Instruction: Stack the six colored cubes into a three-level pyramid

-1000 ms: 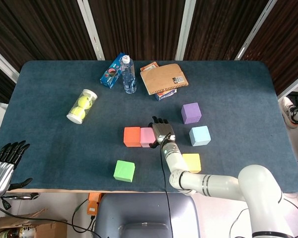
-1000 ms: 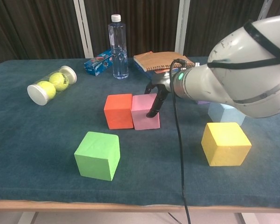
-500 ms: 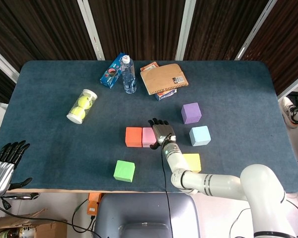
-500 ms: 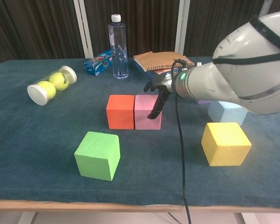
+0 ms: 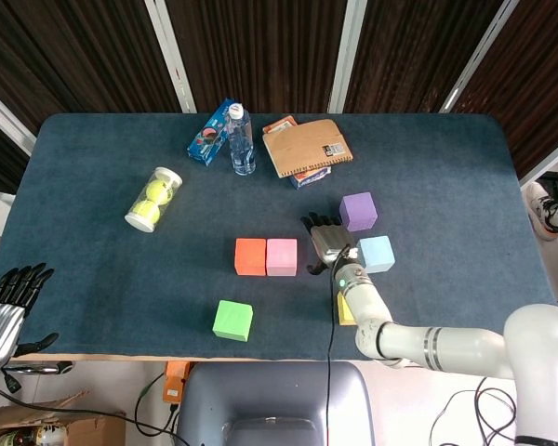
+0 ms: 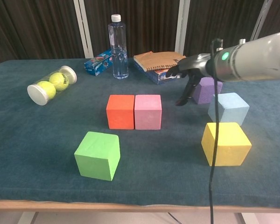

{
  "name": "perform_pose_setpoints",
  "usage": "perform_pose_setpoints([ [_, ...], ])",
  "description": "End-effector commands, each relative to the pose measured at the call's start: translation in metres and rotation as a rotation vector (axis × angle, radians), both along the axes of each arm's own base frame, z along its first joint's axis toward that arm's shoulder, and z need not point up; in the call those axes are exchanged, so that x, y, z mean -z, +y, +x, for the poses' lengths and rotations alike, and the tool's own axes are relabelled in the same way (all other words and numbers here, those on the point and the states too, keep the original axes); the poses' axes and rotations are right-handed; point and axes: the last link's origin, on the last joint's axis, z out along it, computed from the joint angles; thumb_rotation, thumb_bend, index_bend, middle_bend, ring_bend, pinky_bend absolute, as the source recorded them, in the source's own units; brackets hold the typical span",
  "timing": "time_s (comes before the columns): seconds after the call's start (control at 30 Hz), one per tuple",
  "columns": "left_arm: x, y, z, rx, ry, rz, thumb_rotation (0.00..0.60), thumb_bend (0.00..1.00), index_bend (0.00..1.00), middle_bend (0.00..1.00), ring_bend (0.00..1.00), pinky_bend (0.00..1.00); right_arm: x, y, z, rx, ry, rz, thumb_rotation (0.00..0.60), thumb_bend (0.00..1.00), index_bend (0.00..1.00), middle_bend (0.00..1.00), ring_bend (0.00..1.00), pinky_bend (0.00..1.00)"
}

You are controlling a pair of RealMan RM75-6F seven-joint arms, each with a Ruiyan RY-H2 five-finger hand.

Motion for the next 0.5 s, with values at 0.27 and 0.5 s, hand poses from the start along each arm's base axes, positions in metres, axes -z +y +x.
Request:
perform_pose_setpoints([
  [0.27,0.007,0.003,0.004,0.002,0.009,-0.012,0.593,0.09,0.01,0.03,0.0,0.07,-0.066,0.026,-0.088,0.005,0.094,-0.009,0.6,0.2,0.03,0.0,0.0,0.0],
  [0.5,0.013,0.006,0.006,0.002,0.015,-0.023,0.594,0.09,0.01,0.03,0.0,0.07,-0.071,0.028,-0.112,0.017,0.112,0.017,0.6,0.2,0.06,0.0,0.0,0.0],
])
